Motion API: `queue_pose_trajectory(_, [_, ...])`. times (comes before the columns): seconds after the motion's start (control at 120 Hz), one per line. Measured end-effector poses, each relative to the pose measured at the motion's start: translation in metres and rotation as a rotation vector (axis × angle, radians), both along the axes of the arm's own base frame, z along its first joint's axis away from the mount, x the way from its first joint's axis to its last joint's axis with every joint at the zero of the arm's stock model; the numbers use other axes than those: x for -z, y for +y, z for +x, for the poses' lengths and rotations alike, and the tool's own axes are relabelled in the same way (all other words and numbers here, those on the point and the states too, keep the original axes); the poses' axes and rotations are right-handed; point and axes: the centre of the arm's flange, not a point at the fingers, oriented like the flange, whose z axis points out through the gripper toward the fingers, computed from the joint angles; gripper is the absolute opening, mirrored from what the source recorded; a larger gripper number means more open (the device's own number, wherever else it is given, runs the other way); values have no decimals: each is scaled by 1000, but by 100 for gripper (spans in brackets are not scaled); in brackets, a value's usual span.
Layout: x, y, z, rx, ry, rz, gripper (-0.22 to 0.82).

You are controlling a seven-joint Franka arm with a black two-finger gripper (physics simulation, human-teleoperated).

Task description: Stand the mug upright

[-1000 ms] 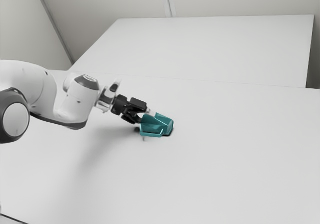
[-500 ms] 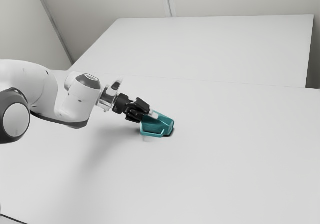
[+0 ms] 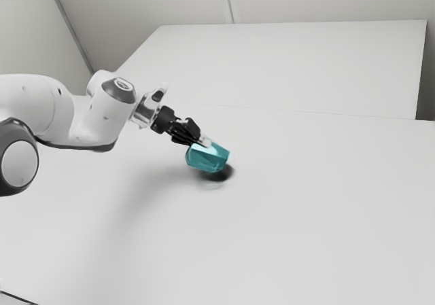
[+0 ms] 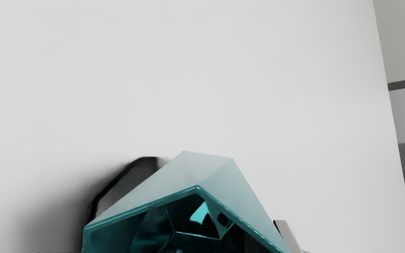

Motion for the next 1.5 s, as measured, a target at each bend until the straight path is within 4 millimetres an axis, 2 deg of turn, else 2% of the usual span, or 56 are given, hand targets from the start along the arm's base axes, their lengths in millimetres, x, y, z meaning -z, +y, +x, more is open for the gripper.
queue_pose_trajectory(0.1, [-20, 2, 2, 65, 9, 94, -16])
queue_pose_trajectory(0.217, [-33, 4, -3, 116, 44, 199, -17])
queue_pose_trajectory(0.517, [-69, -13, -17, 198, 119, 446, -18])
queue_pose_trajectory(0.975, [-63, -13, -23, 150, 245, 768, -18])
queue_pose_trajectory(1.192, [-51, -25, -25, 95, 258, 821, -18])
queue_pose_trajectory(1.5, [-33, -32, -27, -1, 264, 885, -18])
